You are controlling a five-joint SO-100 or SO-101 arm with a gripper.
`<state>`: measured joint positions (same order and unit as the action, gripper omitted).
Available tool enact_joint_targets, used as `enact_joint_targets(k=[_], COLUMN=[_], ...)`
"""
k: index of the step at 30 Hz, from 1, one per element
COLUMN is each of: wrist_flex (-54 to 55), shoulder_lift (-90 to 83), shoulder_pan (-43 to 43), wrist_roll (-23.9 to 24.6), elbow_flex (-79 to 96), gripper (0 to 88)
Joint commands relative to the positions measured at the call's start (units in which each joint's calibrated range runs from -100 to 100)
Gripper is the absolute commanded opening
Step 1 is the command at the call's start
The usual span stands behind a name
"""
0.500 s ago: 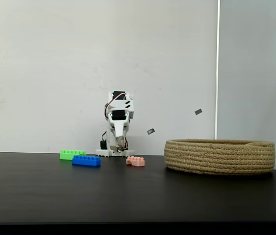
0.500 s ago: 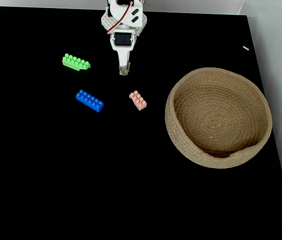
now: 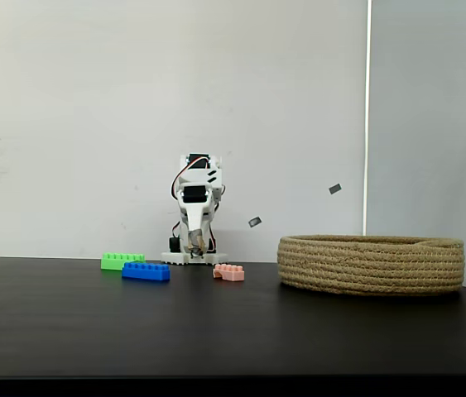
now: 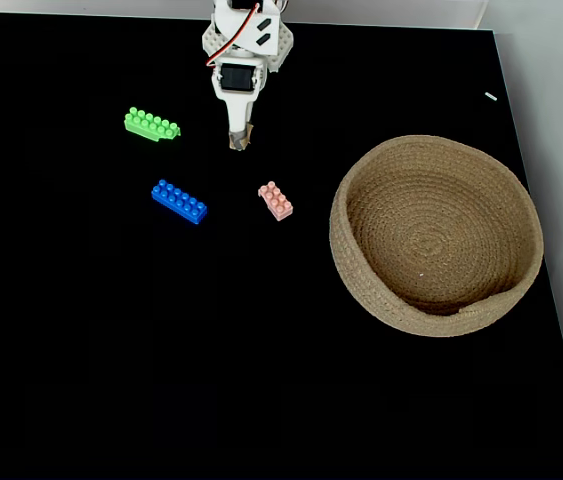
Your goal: Place the lego blocks in the tray
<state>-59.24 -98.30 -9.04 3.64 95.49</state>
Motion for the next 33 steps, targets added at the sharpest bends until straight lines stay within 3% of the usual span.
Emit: enact_joint_targets(k=[1, 25, 33], wrist_flex=[0.80, 0.80, 2.55], shoulder_lift=[-0.41, -0.41, 13.01], shoulder_pan=[-0.36, -0.44, -2.91], wrist_roll=[0.20, 0.05, 5.32], elbow_flex=[0.31, 0.22, -11.82], gripper=[0.2, 0.2, 3.0])
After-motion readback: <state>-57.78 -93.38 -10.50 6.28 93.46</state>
